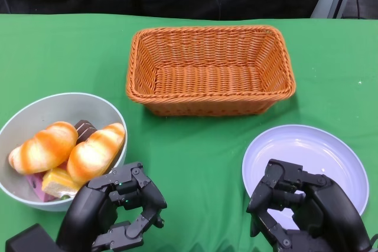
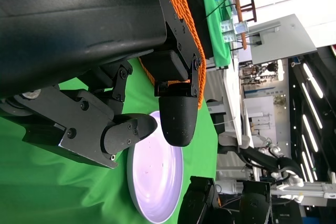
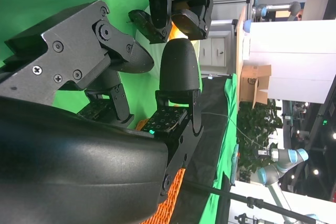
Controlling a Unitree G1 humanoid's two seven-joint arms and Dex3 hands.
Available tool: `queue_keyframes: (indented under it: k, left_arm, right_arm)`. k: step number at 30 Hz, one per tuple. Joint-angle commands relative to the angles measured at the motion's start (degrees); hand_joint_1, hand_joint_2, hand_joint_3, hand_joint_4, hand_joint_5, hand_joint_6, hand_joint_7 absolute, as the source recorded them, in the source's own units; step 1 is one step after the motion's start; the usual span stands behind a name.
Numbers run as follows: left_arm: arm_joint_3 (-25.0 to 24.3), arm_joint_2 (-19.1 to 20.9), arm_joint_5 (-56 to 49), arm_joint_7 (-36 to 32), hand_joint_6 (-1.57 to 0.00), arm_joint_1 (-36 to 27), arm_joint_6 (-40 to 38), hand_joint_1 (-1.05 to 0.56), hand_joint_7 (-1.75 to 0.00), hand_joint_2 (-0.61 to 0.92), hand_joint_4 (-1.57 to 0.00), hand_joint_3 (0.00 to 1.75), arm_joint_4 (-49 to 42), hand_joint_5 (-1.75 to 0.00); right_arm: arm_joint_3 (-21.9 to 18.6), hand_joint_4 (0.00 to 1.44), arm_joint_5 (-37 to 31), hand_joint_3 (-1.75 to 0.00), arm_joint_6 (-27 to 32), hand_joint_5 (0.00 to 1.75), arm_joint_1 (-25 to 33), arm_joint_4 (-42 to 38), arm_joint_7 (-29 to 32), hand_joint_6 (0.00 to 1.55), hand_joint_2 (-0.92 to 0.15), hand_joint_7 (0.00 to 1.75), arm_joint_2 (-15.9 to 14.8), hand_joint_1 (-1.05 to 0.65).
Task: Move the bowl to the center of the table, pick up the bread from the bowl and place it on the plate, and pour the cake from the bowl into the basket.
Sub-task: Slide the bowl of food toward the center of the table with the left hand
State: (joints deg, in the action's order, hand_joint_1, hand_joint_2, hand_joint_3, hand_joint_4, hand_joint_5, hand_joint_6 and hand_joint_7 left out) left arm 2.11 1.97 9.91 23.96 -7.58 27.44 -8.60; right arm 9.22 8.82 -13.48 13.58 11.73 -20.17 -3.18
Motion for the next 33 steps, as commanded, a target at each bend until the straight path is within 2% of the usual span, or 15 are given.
queue_keyframes:
  k: [1,10,15,24,33]
  left_arm:
    - [-0.33,0.72,0.51,0.32,-0.78,0.34,1.31,0.0,-1.33,0.73,-0.77,0.8,-0.69,-1.46]
    - [-0.32,0.78,0.15,-0.07,-0.79,0.58,1.35,-0.01,-1.31,0.78,-0.77,0.71,-1.1,-1.46]
    - [-0.41,1.0,0.2,0.27,-0.78,0.84,1.89,-0.01,-1.33,0.72,-0.77,0.8,-1.61,-1.46]
    - [-0.33,0.92,1.29,0.71,-0.77,1.28,0.77,-0.01,-1.34,0.72,-0.77,0.83,-1.33,-1.47]
    - [-0.4,1.9,1.05,0.33,-0.79,3.96,-0.27,-0.03,-1.28,0.74,-0.78,0.73,0.03,-1.49]
  right_arm:
    - [-0.15,0.75,0.0,-1.09,-0.06,1.59,-0.03,-0.1,0.17,0.73,-0.54,1.32,-0.56,-0.05]
    - [-0.22,0.75,-0.17,-1.06,-0.95,1.59,-0.53,-1.33,0.14,0.73,-0.55,1.32,-0.42,-0.05]
    - [-0.12,0.75,-0.34,-1.06,-1.34,1.59,-0.8,-1.92,0.06,0.74,-0.54,1.31,-0.37,-0.05]
    - [-0.4,0.75,-0.22,-1.1,-2.03,1.59,-1.65,-2.71,-0.16,0.73,-0.53,1.32,-0.55,-0.03]
    - [-0.99,0.75,-0.02,-1.1,0.89,1.58,-4.53,-1.46,-0.15,0.74,-0.5,1.29,-1.71,-0.08]
